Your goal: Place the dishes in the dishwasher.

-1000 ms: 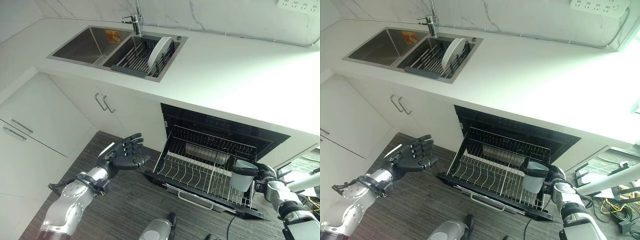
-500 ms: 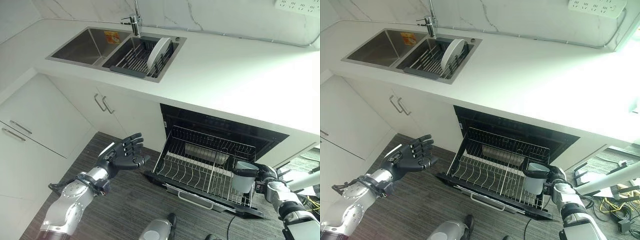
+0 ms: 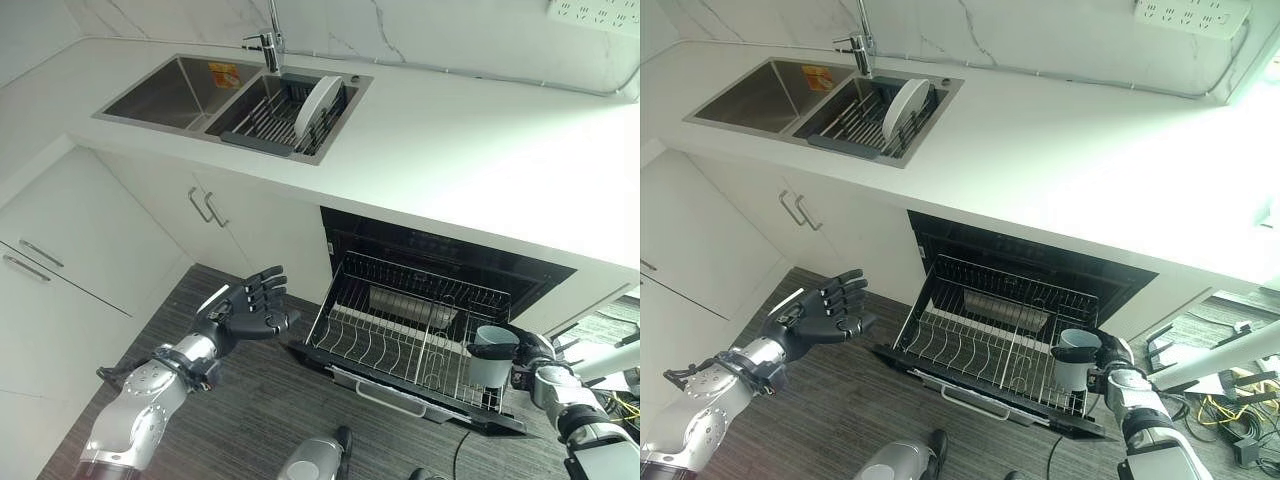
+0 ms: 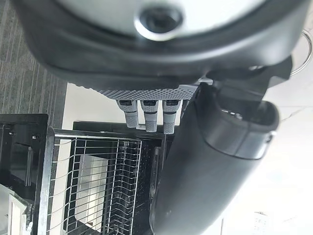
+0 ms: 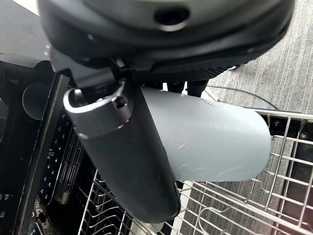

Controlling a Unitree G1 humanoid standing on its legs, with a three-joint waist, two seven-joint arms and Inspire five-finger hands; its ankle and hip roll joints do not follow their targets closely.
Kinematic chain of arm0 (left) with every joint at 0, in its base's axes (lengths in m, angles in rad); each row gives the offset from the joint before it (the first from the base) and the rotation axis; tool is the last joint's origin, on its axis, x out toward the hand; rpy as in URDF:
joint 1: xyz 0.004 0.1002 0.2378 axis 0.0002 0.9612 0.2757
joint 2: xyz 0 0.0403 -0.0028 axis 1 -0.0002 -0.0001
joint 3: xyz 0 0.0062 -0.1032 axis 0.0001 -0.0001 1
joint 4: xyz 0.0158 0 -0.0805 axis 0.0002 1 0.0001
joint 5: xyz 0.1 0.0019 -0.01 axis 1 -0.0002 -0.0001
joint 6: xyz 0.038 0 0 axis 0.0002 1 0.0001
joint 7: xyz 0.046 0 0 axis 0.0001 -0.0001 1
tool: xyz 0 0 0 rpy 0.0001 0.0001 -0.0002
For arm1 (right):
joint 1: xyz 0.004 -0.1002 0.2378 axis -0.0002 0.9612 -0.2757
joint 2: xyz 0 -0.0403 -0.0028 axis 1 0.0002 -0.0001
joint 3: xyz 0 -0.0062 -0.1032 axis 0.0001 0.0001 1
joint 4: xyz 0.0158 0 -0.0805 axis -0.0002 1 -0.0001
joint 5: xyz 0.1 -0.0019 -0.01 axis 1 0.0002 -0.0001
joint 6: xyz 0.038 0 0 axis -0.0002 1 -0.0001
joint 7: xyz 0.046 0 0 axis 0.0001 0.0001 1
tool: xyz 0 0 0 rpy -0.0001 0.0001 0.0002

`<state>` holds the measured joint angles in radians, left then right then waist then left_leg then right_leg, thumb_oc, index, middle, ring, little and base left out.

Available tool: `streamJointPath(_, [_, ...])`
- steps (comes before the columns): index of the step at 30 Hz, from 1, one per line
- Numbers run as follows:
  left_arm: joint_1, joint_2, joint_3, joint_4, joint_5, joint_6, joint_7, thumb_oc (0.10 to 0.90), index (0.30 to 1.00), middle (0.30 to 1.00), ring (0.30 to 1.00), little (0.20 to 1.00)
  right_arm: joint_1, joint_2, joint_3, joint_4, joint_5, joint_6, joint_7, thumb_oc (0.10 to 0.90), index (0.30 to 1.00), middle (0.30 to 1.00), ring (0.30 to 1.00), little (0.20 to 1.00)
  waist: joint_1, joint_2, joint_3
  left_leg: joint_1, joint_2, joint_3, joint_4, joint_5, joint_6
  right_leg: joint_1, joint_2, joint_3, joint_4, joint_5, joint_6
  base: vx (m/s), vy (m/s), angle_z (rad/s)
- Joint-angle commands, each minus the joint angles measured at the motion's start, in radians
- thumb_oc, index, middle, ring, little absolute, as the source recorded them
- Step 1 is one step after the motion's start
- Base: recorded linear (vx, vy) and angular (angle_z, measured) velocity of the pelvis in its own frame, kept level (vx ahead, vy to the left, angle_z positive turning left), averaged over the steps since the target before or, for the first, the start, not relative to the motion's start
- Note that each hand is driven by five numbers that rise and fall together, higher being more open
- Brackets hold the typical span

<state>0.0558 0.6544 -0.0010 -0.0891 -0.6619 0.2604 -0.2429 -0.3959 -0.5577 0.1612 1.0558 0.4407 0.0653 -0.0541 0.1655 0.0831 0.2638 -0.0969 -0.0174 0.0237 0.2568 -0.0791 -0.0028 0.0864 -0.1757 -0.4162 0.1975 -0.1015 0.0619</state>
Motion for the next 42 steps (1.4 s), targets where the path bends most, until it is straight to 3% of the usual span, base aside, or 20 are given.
streamJointPath(1, [-0.044, 0.046, 0.023, -0.123, -0.043, -0.117, 0.014, 0.800, 0.900, 0.900, 0.900, 0.900, -0.057, -0.062, 0.002, -0.075, 0.030, -0.113, -0.030, 0.800, 0.900, 0.900, 0.900, 0.900, -0.008, 0.005, -0.076, -0.011, 0.119, 0.046, 0.043, -0.060, -0.094, -0.099, 0.009, 0.049, 0.102, -0.104, 0.018, 0.00, 0.000, 0.00])
streamJointPath(15, [-0.010, 0.023, 0.041, -0.129, -0.015, -0.126, 0.007, 0.800, 0.900, 0.900, 0.900, 0.900, -0.020, -0.046, -0.011, -0.244, 0.058, -0.135, -0.036, 0.800, 0.900, 0.900, 0.900, 0.900, -0.010, -0.011, -0.085, 0.001, 0.115, 0.036, 0.043, -0.069, -0.089, -0.091, 0.017, 0.059, 0.102, -0.112, 0.015, 0.00, 0.004, -0.02])
streamJointPath(22, [0.002, 0.012, 0.049, -0.132, 0.005, -0.118, -0.007, 0.800, 0.900, 0.900, 0.900, 0.900, 0.002, -0.044, 0.012, -0.263, -0.008, -0.097, -0.038, 0.800, 0.900, 0.900, 0.900, 0.900, -0.010, -0.027, -0.094, 0.009, 0.115, 0.038, 0.043, -0.073, -0.086, -0.085, 0.020, 0.062, 0.102, -0.116, 0.015, 0.01, -0.004, -0.03])
streamJointPath(28, [-0.014, 0.017, 0.039, -0.131, 0.009, -0.099, -0.010, 0.800, 0.900, 0.900, 0.900, 0.900, -0.005, -0.039, 0.032, -0.150, -0.014, -0.001, 0.015, 0.800, 0.900, 0.900, 0.900, 0.900, -0.003, -0.029, -0.097, 0.011, 0.116, 0.037, 0.043, -0.073, -0.084, -0.084, 0.019, 0.061, 0.102, -0.116, 0.016, 0.00, -0.002, -0.01])
streamJointPath(35, [-0.025, 0.013, 0.026, -0.133, 0.016, -0.093, -0.001, 0.800, 0.900, 0.900, 0.900, 0.900, -0.011, -0.030, 0.034, -0.111, -0.007, -0.023, 0.016, 0.800, 0.900, 0.900, 0.900, 0.900, 0.000, -0.028, -0.097, 0.016, 0.116, 0.034, 0.043, -0.076, -0.083, -0.079, 0.018, 0.060, 0.102, -0.117, 0.016, 0.00, 0.000, 0.00])
streamJointPath(42, [-0.006, 0.004, 0.036, -0.142, 0.020, -0.104, -0.005, 0.800, 0.900, 0.900, 0.900, 0.900, 0.003, -0.031, 0.029, -0.228, 0.007, -0.037, -0.019, 0.800, 0.900, 0.900, 0.900, 0.900, -0.008, -0.030, -0.100, 0.019, 0.122, 0.038, 0.043, -0.076, -0.087, -0.075, 0.018, 0.060, 0.102, -0.121, 0.015, 0.00, 0.000, 0.00])
